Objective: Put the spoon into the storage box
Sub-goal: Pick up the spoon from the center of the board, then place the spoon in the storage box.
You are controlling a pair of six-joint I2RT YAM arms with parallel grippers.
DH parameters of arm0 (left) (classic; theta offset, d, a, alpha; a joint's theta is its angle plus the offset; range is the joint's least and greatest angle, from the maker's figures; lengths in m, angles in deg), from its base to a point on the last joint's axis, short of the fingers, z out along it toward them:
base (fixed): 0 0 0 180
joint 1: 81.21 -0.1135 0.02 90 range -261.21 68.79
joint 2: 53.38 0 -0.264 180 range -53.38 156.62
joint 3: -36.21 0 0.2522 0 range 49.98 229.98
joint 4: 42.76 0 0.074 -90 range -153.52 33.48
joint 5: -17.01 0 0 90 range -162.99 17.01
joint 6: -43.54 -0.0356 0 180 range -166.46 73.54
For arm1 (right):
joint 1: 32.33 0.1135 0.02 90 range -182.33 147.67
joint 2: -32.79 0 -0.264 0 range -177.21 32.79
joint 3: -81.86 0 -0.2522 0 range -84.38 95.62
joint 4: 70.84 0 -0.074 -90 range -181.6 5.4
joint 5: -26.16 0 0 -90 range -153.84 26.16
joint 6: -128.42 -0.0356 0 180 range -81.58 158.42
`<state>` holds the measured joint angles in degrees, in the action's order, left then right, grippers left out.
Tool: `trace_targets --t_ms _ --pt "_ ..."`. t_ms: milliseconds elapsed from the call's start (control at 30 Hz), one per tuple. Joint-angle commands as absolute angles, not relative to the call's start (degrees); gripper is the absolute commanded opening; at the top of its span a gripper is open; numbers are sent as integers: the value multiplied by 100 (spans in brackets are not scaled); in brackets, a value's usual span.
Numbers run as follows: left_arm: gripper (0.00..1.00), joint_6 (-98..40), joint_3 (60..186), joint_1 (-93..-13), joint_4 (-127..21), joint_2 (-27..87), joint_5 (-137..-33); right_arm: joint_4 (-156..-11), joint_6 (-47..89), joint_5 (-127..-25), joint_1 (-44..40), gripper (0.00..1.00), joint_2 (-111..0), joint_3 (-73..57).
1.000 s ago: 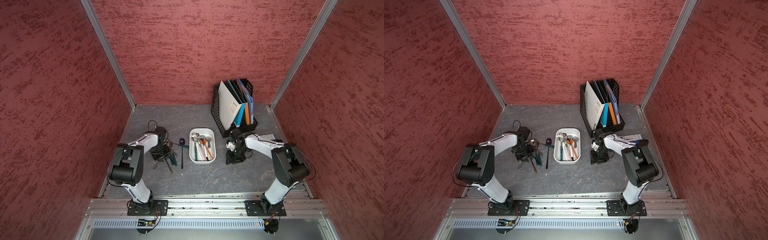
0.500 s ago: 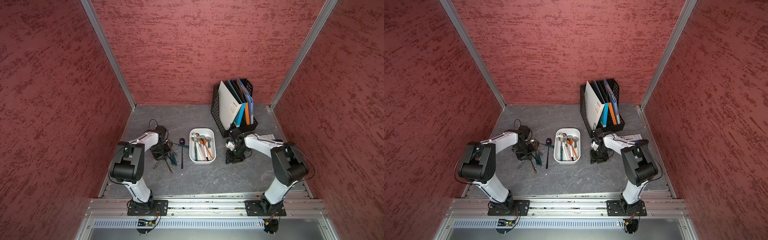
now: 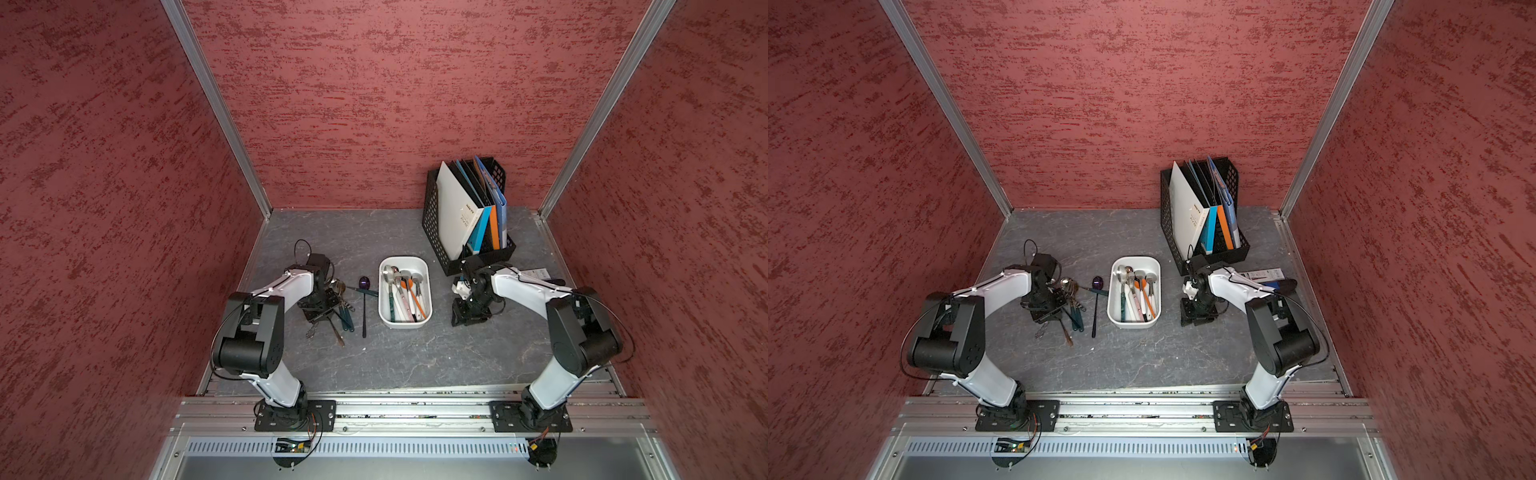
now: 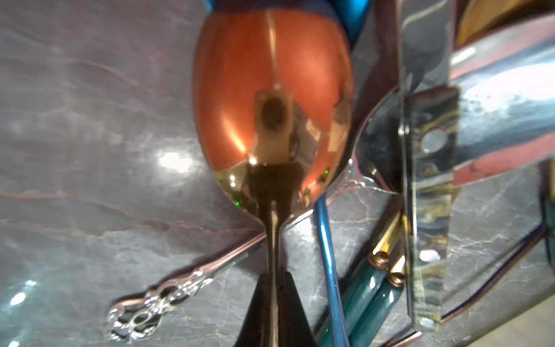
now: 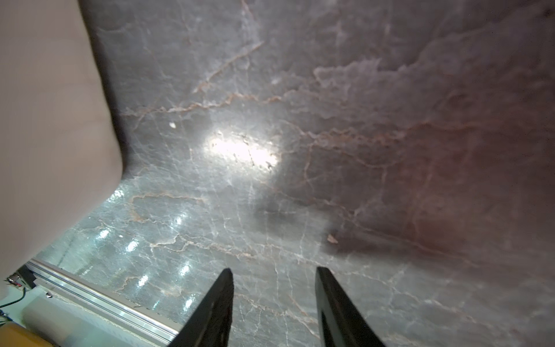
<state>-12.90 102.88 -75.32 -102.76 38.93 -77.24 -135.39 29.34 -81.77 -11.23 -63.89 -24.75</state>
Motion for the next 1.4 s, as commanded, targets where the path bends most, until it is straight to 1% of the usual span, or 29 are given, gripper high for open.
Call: trace_targets --t_ms 0,433,700,900,1100,1367 --pt "2 -1387 10160 -7583 -10177 3488 -7560 -13602 2835 -8254 -1167 47 -6143 -2372" --pt "1 -1662 10152 -7479 -10470 2932 -7818 -13628 2706 -8326 -1145 47 -5950 -2308" --pt "1 -1753 10724 -7032 -10770 2943 -8028 -13663 2682 -8330 -1144 47 -5914 -2231" --pt "1 -1825 11491 -6598 -11065 3066 -8409 -13672 2655 -8318 -1144 47 -5897 -2215" --pt "2 -1804 12585 -5969 -11211 3720 -8715 -13702 2629 -8332 -1133 47 -5938 -2149" --pt "2 -1899 14034 -5388 -11268 5064 -9043 -13666 2594 -8327 -1133 47 -5886 -2239"
